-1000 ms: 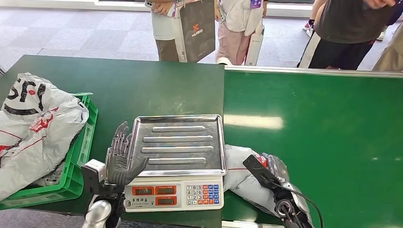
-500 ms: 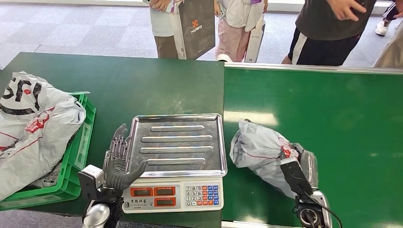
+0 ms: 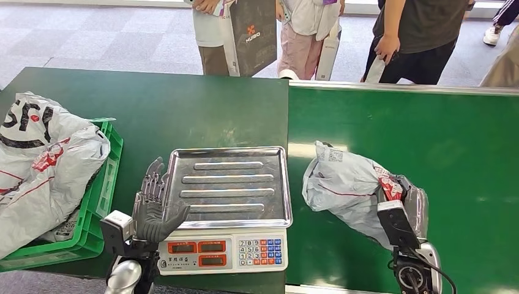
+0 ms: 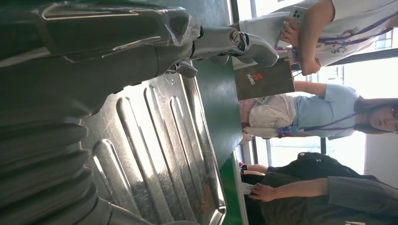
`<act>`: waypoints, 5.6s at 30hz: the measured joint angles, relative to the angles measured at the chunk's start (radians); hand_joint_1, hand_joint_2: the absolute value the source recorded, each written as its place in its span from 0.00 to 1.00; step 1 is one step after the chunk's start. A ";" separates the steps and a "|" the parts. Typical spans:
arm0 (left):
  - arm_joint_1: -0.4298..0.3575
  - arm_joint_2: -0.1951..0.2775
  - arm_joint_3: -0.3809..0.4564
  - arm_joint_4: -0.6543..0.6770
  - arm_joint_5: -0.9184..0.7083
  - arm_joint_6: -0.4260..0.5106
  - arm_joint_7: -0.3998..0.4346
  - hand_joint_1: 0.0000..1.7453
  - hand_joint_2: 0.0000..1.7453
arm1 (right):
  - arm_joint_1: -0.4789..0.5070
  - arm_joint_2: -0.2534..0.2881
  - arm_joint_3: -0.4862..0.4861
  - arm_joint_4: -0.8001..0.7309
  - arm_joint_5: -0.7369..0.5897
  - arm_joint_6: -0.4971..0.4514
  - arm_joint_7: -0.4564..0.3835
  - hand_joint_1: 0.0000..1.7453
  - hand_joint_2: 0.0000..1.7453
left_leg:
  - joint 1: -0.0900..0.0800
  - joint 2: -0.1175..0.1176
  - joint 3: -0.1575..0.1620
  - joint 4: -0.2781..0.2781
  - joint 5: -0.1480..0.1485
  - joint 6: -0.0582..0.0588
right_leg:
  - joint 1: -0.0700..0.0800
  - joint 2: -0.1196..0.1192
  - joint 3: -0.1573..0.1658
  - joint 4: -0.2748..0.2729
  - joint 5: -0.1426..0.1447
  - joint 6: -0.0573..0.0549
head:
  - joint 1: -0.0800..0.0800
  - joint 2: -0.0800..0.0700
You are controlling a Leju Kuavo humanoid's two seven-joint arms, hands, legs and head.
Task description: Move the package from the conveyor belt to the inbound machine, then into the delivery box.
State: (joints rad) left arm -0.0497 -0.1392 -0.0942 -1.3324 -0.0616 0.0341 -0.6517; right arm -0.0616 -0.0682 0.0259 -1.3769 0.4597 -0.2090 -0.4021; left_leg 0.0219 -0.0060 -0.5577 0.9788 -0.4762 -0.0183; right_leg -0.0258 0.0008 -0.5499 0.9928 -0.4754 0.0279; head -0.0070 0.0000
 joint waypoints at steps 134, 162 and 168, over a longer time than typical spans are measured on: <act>-0.103 0.003 -0.117 -0.144 0.039 0.301 -0.048 0.00 1.00 | -0.561 0.078 0.762 0.429 -0.031 -0.453 -0.290 0.00 1.00 | 0.000 0.001 -0.002 0.000 0.002 -0.001 | 0.000 0.001 -0.004 0.003 0.001 -0.001 | 0.000 0.000; 0.007 0.021 -0.078 -0.236 0.022 0.330 -0.048 0.00 1.00 | -0.140 -0.010 0.264 -0.016 -0.315 -0.045 -0.228 0.00 1.00 | 0.000 0.000 -0.003 0.000 0.001 -0.001 | 0.000 0.001 -0.004 0.002 0.001 -0.001 | 0.000 0.000; 0.006 0.026 -0.083 -0.188 -0.006 0.218 -0.048 0.00 1.00 | -0.009 0.023 0.151 -0.074 -0.382 0.161 -0.163 0.00 1.00 | 0.000 0.000 -0.003 0.000 0.001 -0.001 | 0.000 0.001 -0.005 0.002 0.001 -0.001 | 0.000 0.000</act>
State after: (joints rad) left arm -0.0439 -0.1136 -0.1774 -1.5204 -0.0678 0.2523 -0.6992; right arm -0.0706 -0.0449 0.1764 -1.4510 0.0780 -0.0481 -0.5647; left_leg 0.0222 -0.0055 -0.5605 0.9786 -0.4751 -0.0196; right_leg -0.0255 0.0015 -0.5545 0.9952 -0.4749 0.0264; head -0.0071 0.0000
